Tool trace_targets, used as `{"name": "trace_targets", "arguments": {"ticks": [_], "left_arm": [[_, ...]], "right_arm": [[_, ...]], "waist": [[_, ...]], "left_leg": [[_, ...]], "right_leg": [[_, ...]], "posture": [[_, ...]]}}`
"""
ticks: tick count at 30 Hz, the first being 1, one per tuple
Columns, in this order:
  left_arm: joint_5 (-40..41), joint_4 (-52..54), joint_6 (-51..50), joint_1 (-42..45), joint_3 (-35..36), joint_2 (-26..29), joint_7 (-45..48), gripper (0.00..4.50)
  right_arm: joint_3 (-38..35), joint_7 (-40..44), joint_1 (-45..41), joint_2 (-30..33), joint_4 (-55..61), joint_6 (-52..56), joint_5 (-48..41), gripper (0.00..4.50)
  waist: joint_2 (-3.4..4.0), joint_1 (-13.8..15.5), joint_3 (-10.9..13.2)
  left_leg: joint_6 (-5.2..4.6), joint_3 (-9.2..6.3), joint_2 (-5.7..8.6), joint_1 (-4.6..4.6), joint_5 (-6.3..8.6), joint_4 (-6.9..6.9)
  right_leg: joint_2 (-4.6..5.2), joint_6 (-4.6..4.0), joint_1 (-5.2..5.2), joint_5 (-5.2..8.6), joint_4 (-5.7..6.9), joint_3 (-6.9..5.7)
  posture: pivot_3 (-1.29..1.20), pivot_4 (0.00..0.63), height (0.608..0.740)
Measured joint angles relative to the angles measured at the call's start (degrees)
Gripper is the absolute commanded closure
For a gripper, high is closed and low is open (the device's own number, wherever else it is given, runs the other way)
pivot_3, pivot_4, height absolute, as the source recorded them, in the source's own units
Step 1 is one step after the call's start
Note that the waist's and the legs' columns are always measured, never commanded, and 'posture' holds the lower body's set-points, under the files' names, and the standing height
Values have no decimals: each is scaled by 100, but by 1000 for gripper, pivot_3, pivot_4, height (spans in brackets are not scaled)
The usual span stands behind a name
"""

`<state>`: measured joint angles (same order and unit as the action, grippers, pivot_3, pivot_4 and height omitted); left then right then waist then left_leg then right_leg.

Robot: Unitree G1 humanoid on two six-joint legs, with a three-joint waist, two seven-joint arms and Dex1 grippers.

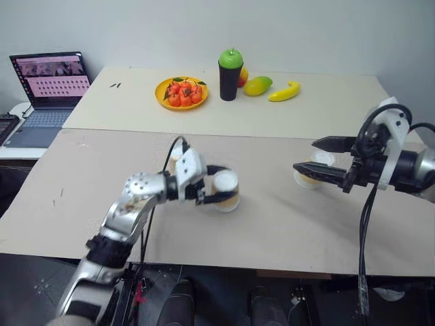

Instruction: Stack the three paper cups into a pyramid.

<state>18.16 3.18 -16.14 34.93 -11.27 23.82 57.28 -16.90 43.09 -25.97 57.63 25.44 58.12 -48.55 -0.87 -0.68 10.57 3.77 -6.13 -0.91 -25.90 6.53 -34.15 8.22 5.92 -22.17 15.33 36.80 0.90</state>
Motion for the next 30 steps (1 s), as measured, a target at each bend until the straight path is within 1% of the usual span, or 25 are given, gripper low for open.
{"name": "trace_targets", "arguments": {"ticks": [3,7,10,15,19,21,24,30], "left_arm": [[-6,-271,-13,469,-146,-169,216,1322],[-41,-695,15,726,-240,-319,312,1322],[-192,-1111,237,909,-351,-445,433,1322],[-454,-1856,738,1163,-513,-743,651,1322],[-660,-2270,1096,1184,-667,-939,801,1322],[-765,-2547,1273,1271,-775,-1146,868,1322],[-884,-2857,1467,1452,-818,-1353,884,1322],[-1192,-3836,2017,1843,-845,-1649,888,1322]], "right_arm": [[-39,-168,75,-144,99,0,-2,0],[-86,-322,284,-280,277,0,-16,0],[-244,-468,381,-345,409,0,-52,0],[-274,-670,424,-423,538,0,-166,0],[-294,-771,450,-458,581,0,-229,0],[-300,-873,460,-488,622,0,-235,0],[-301,-941,461,-517,682,0,-264,0],[-371,-1091,464,-521,752,0,-421,0]], "waist": [[0,-27,0],[0,-44,0],[0,-16,0],[0,-11,0],[0,-14,0],[0,-12,0],[-1,-11,0],[0,-23,0]], "left_leg": [[-1,0,0,1,0,5],[-1,0,1,1,0,4],[-1,-1,1,1,0,0],[-1,-1,2,1,0,-2],[-1,-1,2,0,0,-1],[-1,-1,2,0,0,-2],[-1,-2,2,-1,0,-4],[-2,-2,3,-1,1,-2]], "right_leg": [[0,-4,-3,-1,3,0],[0,-3,-3,0,7,1],[0,-1,-2,1,10,1],[0,2,-1,2,8,1],[0,-3,-2,0,7,1],[0,-1,-2,0,9,1],[0,6,-1,4,9,1],[1,6,-2,4,8,1]], "posture": [[0,150,736],[0,150,736],[0,150,736],[0,150,736],[0,150,736],[0,150,736],[0,150,736],[0,150,736]]}}
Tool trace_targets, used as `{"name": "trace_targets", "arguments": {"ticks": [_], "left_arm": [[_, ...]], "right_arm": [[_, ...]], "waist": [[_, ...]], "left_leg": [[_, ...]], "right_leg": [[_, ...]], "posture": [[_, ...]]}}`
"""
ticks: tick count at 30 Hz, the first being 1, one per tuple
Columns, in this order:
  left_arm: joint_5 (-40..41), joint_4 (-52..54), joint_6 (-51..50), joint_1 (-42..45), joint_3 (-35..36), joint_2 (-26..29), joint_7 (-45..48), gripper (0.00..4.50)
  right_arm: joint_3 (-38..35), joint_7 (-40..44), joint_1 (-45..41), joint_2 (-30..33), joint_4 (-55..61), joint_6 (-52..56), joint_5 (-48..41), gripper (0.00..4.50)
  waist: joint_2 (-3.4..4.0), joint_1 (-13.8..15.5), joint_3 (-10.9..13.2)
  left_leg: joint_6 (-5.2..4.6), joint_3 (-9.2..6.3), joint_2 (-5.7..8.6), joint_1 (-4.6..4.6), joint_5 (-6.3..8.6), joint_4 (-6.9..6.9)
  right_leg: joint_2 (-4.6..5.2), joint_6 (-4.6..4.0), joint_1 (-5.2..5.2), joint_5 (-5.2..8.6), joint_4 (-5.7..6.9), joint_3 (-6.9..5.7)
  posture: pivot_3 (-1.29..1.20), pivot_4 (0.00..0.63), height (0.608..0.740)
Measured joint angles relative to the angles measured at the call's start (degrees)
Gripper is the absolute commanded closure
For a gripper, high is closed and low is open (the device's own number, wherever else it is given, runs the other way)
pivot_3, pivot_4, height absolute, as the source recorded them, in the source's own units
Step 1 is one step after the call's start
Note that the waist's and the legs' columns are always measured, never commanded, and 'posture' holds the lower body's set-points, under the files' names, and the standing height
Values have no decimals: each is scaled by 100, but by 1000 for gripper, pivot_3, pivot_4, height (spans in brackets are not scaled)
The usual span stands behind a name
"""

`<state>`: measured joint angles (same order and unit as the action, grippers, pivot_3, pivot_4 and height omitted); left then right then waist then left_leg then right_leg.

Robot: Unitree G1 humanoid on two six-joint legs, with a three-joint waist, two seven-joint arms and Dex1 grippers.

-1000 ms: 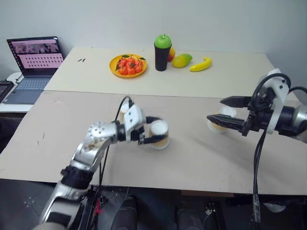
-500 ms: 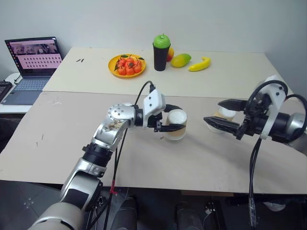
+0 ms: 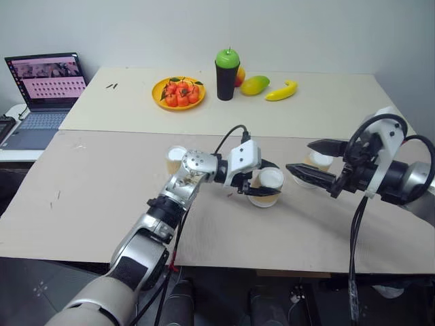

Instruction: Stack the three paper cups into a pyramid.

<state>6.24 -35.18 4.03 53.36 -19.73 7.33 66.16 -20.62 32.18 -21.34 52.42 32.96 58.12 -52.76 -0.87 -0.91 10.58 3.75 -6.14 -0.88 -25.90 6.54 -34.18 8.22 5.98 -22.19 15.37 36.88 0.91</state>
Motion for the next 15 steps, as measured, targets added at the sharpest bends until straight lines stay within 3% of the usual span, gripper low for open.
{"name": "trace_targets", "arguments": {"ticks": [8,13,15], "left_arm": [[-210,-902,400,320,71,-124,-21,1322],[-269,-1310,316,383,139,-208,-44,50],[-268,-1357,264,382,166,-228,-44,50]], "right_arm": [[-37,-114,0,2,27,0,-63,0],[-38,-187,-5,32,27,1,-210,0],[-38,-194,-7,65,27,1,-253,0]], "waist": [[-1,11,0],[-1,8,0],[-1,9,0]], "left_leg": [[0,-1,0,0,0,-2],[0,-1,1,0,0,-2],[0,-1,1,-2,0,-2]], "right_leg": [[0,3,1,0,2,0],[0,3,0,0,3,0],[0,2,-1,0,3,0]], "posture": [[0,150,736],[0,150,736],[0,150,736]]}}
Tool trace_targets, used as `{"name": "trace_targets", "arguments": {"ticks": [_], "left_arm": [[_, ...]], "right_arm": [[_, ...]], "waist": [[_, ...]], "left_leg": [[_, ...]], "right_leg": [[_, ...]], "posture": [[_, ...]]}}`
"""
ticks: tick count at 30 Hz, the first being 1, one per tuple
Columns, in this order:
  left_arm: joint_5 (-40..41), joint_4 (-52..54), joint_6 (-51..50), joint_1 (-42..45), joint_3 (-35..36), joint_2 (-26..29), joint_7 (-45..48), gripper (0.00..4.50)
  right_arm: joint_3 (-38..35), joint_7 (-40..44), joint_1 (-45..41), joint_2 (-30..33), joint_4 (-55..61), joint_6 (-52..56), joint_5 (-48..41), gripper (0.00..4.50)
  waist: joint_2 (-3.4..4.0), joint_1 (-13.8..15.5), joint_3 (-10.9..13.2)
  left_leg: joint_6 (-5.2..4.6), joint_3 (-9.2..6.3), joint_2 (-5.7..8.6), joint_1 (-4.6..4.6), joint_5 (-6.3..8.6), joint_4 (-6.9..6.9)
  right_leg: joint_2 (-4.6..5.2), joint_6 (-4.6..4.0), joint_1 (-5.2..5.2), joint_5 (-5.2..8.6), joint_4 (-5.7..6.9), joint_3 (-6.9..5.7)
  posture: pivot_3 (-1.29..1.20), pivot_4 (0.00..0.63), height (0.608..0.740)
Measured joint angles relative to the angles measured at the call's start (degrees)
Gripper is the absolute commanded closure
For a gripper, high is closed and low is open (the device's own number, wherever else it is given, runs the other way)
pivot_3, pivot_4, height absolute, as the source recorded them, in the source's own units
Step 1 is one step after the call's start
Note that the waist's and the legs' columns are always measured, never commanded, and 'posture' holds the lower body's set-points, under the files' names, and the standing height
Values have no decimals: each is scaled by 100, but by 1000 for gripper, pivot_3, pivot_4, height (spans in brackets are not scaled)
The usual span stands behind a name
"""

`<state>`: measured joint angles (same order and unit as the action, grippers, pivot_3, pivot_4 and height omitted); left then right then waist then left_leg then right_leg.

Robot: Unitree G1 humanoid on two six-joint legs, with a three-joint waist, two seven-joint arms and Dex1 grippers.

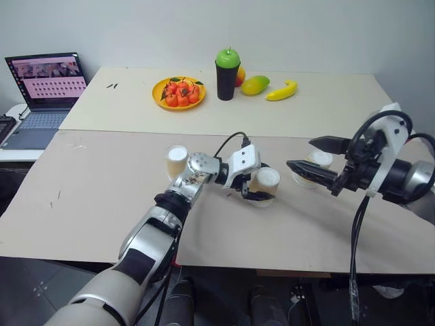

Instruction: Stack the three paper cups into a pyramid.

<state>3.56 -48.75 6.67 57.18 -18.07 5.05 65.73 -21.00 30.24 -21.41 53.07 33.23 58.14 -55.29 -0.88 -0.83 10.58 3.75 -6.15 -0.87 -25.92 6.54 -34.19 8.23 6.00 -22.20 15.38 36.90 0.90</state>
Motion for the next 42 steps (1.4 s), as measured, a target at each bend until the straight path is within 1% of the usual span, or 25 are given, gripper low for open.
{"name": "trace_targets", "arguments": {"ticks": [4,7,10,16,21,23,25,29,32,34,36,38,40,42], "left_arm": [[128,126,-309,0,202,-28,92,50],[283,435,-610,-2,335,-34,155,50],[407,956,-978,-2,435,23,188,50],[721,2261,-2046,-6,569,290,190,50],[1230,3698,-3344,138,610,894,393,50],[1444,4110,-3865,310,702,1345,440,50],[1543,4342,-4199,444,974,1808,393,50],[1682,4725,-4756,416,1422,2616,118,50],[1758,5237,-5330,-40,1975,3122,-403,50],[1912,5761,-5651,-680,2465,3315,-792,50],[2130,6329,-5844,-1419,2993,3297,-1103,50],[2303,7006,-5962,-2439,3487,3242,-1403,50],[2327,7418,-5899,-3300,3758,3050,-1725,50],[2248,7659,-5654,-3985,3806,2837,-2018,50]], "right_arm": [[0,13,-30,65,-10,0,-17,0],[7,138,-33,186,-37,2,-69,0],[3,366,35,429,-86,8,-119,0],[5,987,335,875,-249,-8,-84,0],[99,1621,459,1205,-593,-233,295,0],[270,1878,407,1256,-766,-390,469,0],[425,2049,357,1258,-922,-506,599,0],[762,2350,136,1253,-1208,-726,880,0],[1069,2592,-190,1198,-1493,-940,1105,0],[1221,2824,-338,1191,-1718,-1095,1257,0],[1335,3077,-448,1210,-1919,-1231,1384,0],[1385,3372,-506,1288,-2165,-1396,1515,0],[1435,3606,-607,1340,-2365,-1520,1662,0],[1549,3791,-757,1350,-2506,-1635,1788,0]], "waist": [[0,0,0],[0,-1,0],[0,-1,0],[0,-10,0],[0,-40,2],[1,-69,2],[1,-118,2],[2,-165,3],[3,-195,4],[3,-179,4],[3,-174,4],[3,-171,5],[2,-141,5],[1,-114,5]], "left_leg": [[0,0,0,0,0,0],[0,0,0,-2,0,0],[0,-1,0,-2,0,0],[0,-1,0,-1,0,-1],[0,-1,0,0,0,-2],[0,-1,-2,3,0,-2],[0,-1,-1,5,0,-1],[0,-1,-1,6,0,2],[0,0,-2,9,0,6],[0,0,-2,9,0,8],[1,0,-3,8,0,8],[1,1,-3,8,0,12],[1,1,-3,10,0,12],[2,1,-3,15,0,11]], "right_leg": [[0,0,0,0,0,0],[0,0,-1,0,1,0],[0,-1,0,-1,0,0],[0,1,0,1,3,1],[0,3,-1,2,5,2],[0,4,-2,3,7,2],[0,5,0,5,7,3],[0,8,0,6,6,4],[0,7,-1,7,7,5],[0,6,0,7,7,6],[1,3,0,6,5,7],[2,-13,-1,0,5,7],[2,-20,-1,-3,8,5],[1,-20,3,-1,9,5]], "posture": [[0,150,736],[0,150,736],[0,150,736],[0,150,736],[0,150,736],[0,150,736],[0,150,736],[0,150,736],[0,150,736],[0,150,736],[0,150,736],[0,150,736],[0,150,736],[0,150,736]]}}
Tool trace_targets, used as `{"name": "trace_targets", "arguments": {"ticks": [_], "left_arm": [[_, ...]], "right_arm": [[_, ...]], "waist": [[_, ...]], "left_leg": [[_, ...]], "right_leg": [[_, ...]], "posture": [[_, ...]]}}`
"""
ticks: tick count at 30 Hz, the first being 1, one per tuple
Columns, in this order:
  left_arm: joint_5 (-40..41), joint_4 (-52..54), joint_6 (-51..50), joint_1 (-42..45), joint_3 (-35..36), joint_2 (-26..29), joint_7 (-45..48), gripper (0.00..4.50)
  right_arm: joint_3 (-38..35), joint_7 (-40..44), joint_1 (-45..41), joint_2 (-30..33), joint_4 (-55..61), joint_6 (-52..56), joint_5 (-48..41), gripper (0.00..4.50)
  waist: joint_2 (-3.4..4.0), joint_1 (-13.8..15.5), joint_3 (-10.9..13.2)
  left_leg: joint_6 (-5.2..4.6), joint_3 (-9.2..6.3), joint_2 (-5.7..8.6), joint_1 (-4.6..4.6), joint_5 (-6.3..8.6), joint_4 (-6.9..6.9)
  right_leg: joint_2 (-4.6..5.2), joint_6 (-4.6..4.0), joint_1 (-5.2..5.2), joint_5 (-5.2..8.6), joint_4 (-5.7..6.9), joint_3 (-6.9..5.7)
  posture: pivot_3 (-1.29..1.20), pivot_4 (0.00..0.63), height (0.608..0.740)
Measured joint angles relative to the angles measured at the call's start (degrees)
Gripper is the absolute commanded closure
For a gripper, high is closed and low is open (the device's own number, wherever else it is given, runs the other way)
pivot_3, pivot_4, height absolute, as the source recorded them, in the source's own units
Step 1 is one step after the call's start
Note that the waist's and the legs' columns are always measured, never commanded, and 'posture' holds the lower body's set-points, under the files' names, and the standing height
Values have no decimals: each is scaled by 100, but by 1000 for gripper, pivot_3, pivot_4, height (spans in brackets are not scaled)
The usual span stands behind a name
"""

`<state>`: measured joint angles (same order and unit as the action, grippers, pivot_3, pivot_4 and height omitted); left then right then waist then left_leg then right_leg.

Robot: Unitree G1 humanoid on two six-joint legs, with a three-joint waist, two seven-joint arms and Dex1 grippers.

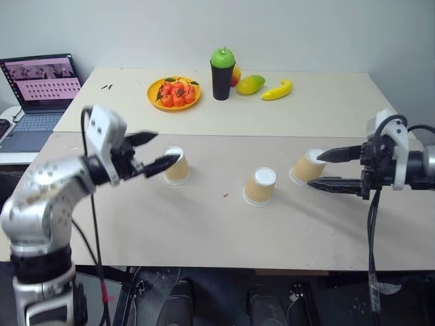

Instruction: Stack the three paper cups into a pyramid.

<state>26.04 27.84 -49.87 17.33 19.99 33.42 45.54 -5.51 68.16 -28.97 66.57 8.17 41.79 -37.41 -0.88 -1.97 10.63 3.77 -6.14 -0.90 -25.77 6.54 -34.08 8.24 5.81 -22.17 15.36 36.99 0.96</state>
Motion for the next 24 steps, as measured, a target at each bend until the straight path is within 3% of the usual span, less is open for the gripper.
{"name": "trace_targets", "arguments": {"ticks": [3,9,24], "left_arm": [[-353,93,620,-570,-146,-312,-487,50],[-892,-118,1733,-908,-607,-841,-1184,50],[-1247,-1681,3112,-737,-1217,-1451,-1733,50]], "right_arm": [[153,208,-222,-19,-191,-120,180,0],[269,409,-412,-90,-248,-164,299,0],[-91,407,-145,202,216,162,224,0]], "waist": [[-2,65,1],[-2,125,1],[-1,123,0]], "left_leg": [[5,1,-1,2,-3,-4],[6,3,0,0,-4,-7],[6,3,2,-3,-4,-7]], "right_leg": [[-1,7,0,2,-1,0],[-1,-9,2,-8,-2,4],[0,-7,-1,-7,-1,3]], "posture": [[0,150,736],[0,150,736],[0,150,736]]}}
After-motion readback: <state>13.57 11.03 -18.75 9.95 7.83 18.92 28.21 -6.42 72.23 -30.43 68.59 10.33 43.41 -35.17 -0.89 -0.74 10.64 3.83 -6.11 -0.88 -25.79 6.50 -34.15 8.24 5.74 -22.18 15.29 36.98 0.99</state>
